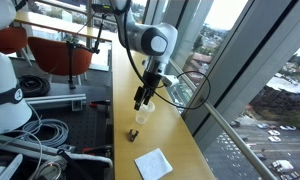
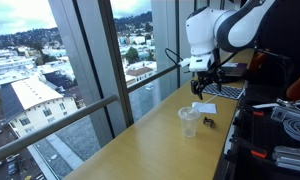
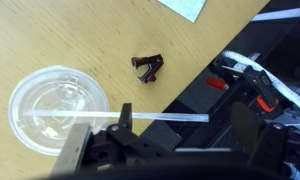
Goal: Put the straw in the plastic cup
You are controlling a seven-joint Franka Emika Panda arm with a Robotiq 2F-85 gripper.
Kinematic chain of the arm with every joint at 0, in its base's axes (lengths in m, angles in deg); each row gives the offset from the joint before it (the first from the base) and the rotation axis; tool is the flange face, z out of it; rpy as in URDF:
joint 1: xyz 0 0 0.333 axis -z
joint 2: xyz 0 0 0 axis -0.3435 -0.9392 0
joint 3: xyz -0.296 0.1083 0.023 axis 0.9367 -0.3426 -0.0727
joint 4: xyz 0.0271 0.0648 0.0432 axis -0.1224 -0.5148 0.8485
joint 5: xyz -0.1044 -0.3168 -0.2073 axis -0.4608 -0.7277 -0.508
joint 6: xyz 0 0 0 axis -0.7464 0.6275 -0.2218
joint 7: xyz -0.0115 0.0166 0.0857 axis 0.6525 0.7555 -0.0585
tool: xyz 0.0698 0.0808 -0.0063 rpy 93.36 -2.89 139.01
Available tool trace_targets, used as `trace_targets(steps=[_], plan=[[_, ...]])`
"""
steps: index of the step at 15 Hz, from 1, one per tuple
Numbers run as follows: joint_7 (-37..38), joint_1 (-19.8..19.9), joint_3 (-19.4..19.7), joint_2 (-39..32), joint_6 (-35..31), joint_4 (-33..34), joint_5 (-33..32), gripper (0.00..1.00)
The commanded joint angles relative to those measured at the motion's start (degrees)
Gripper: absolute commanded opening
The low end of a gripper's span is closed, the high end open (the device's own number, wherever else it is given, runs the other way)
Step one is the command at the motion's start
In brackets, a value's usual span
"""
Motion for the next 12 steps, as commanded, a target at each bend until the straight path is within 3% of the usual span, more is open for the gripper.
trace_targets(steps=[1,12], plan=[[-3.04,0.35,0.73,2.51,-3.62,-2.94,0.36,1.00],[-5.67,0.52,1.39,7.14,-7.73,-7.98,2.04,1.00]])
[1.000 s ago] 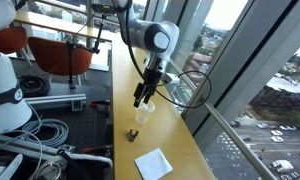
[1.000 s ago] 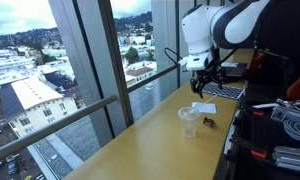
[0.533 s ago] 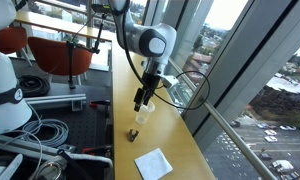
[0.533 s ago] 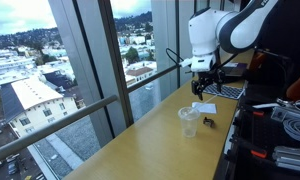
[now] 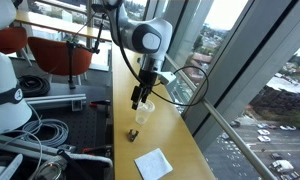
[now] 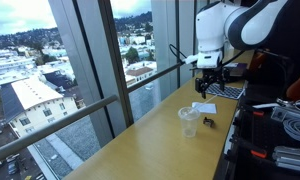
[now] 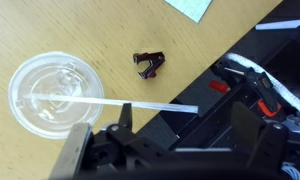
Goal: Put the straw in the plastic cup
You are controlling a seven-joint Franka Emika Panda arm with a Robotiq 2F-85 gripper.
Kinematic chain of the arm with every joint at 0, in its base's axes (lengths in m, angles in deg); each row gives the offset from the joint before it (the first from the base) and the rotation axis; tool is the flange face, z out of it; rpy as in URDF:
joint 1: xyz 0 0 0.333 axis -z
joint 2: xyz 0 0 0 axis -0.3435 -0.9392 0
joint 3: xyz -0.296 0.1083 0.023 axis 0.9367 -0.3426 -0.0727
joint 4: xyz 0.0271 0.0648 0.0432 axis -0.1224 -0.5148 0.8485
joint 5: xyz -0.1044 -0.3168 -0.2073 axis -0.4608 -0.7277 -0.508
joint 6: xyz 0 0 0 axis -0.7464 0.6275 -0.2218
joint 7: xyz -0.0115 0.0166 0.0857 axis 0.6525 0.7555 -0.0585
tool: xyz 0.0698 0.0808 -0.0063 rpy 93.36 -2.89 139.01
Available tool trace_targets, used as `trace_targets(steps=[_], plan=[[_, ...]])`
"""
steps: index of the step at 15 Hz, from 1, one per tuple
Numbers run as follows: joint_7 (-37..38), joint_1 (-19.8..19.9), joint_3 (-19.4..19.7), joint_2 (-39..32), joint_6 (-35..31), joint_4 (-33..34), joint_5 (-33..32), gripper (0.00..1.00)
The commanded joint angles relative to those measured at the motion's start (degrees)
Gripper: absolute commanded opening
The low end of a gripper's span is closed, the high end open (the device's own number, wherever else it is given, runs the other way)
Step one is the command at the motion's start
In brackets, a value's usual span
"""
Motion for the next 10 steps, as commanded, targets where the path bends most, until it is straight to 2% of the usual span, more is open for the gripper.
trace_targets(steps=[1,10], plan=[[-2.48,0.28,1.01,2.28,-2.68,-2.02,1.42,1.00],[-0.99,-0.37,1.34,-1.52,-3.15,-0.08,0.40,1.00]])
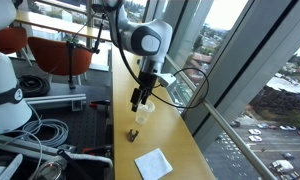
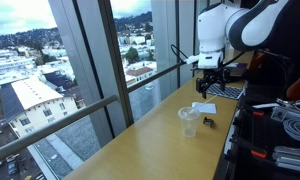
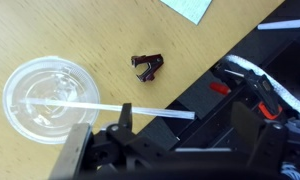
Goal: Put the straw in the plastic cup
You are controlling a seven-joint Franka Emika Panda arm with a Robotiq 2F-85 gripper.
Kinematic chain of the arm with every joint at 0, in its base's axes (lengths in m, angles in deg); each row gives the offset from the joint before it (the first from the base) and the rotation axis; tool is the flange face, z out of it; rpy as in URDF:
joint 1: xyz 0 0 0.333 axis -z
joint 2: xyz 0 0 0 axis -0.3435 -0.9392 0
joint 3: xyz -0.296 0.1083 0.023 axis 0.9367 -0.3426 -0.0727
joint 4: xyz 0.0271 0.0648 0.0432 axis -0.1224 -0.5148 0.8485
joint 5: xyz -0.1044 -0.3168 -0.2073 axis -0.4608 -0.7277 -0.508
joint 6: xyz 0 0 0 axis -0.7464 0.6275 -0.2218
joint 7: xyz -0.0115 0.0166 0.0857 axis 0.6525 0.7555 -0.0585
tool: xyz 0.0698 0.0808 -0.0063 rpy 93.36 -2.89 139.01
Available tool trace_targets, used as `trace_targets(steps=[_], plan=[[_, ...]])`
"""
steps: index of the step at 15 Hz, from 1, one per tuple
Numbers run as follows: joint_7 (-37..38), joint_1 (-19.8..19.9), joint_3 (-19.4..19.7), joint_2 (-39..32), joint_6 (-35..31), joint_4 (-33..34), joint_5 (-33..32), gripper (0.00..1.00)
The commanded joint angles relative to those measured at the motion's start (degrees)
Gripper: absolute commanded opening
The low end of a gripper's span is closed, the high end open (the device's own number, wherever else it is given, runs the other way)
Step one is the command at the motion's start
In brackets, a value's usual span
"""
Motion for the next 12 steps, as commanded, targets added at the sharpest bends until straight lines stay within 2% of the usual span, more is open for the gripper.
trace_targets(steps=[1,12], plan=[[-0.43,-0.40,0.28,-1.43,-1.81,0.52,0.30,1.00],[-0.14,-0.56,0.20,-3.41,-6.06,1.74,-0.11,1.00]])
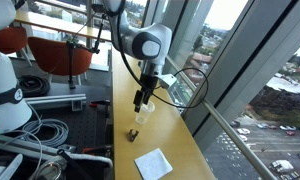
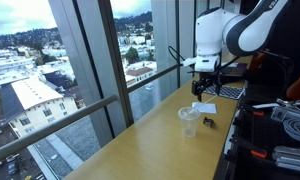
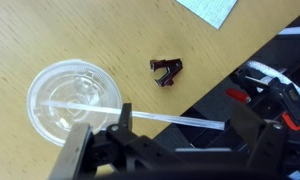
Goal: Put the straw in the plastic cup
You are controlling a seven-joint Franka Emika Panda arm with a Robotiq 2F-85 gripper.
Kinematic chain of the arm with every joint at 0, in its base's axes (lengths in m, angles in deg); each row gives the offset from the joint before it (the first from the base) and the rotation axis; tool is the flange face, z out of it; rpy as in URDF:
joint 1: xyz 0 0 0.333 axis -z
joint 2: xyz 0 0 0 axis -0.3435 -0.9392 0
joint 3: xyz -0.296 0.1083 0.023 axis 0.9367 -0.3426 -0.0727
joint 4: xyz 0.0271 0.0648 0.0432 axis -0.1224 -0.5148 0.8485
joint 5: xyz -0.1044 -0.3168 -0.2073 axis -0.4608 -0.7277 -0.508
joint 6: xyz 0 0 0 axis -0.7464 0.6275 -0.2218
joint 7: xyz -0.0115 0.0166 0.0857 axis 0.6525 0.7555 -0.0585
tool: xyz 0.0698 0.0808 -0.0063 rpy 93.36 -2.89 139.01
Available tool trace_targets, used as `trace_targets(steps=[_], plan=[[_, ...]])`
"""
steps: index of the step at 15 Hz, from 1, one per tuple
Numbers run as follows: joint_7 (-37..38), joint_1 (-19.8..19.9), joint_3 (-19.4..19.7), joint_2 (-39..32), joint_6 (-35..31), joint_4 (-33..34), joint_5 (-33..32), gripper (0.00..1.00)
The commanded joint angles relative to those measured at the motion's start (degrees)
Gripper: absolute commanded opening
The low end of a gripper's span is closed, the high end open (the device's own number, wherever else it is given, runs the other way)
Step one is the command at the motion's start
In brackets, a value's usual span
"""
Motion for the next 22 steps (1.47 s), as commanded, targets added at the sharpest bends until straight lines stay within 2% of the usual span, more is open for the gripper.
trace_targets(steps=[1,14,22], plan=[[-0.31,-0.21,0.07,-0.60,-1.35,0.72,0.46,1.00],[-0.15,-0.58,-1.21,-2.71,-0.65,4.46,2.99,1.00],[-0.79,-0.63,-3.38,-3.38,-0.26,9.27,9.34,1.00]])
